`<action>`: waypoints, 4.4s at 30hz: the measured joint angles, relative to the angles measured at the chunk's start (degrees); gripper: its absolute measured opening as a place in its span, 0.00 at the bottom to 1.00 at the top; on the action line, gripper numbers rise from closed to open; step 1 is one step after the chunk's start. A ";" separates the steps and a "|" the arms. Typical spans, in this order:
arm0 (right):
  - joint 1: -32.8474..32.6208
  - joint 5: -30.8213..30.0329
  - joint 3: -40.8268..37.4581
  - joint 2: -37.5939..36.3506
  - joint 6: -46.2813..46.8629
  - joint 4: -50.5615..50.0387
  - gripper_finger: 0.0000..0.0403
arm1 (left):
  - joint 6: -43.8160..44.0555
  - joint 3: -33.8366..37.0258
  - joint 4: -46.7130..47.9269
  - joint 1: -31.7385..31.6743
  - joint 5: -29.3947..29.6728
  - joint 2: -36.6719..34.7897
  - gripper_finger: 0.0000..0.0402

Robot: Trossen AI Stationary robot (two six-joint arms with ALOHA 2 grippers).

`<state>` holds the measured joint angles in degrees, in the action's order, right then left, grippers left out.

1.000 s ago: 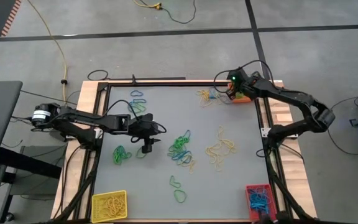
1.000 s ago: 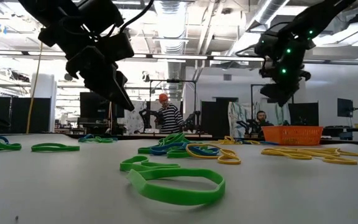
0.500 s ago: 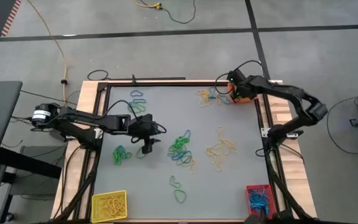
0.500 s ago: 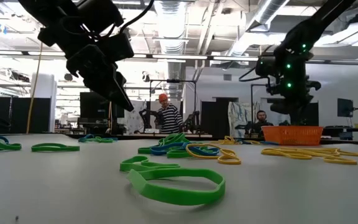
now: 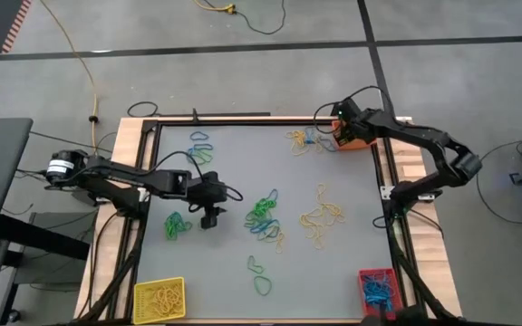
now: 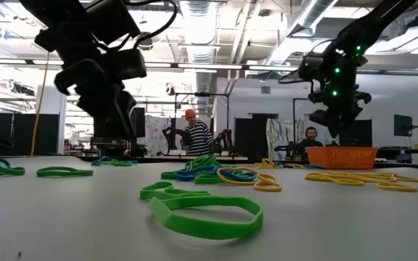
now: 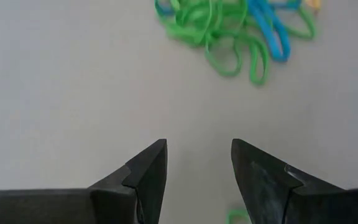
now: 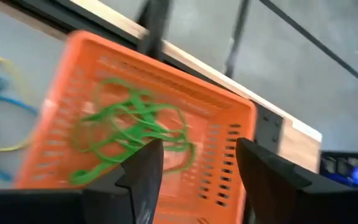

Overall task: Sort rubber bands into baskets
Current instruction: Put the green rubber band into the orange bin

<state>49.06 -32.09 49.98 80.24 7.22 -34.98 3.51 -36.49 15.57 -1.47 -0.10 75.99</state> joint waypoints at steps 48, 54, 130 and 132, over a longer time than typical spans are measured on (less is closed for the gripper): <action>-32.49 16.11 0.00 -0.89 0.53 11.01 0.56 | 0.71 -6.74 9.83 5.64 12.40 0.81 0.00; -38.82 23.15 0.00 -0.89 0.49 21.75 0.56 | -6.01 -11.83 3.19 3.67 16.60 0.79 0.00; -20.27 18.23 0.00 -7.37 -0.36 11.89 0.05 | -8.89 -9.44 -15.61 1.82 4.18 4.68 0.39; -16.29 18.29 0.00 -7.47 -0.30 10.50 0.05 | -8.32 -8.47 -16.53 2.36 4.18 4.68 0.39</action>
<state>32.77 -13.80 49.98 72.77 6.92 -24.48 -4.81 -44.96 -0.96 0.89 4.08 80.66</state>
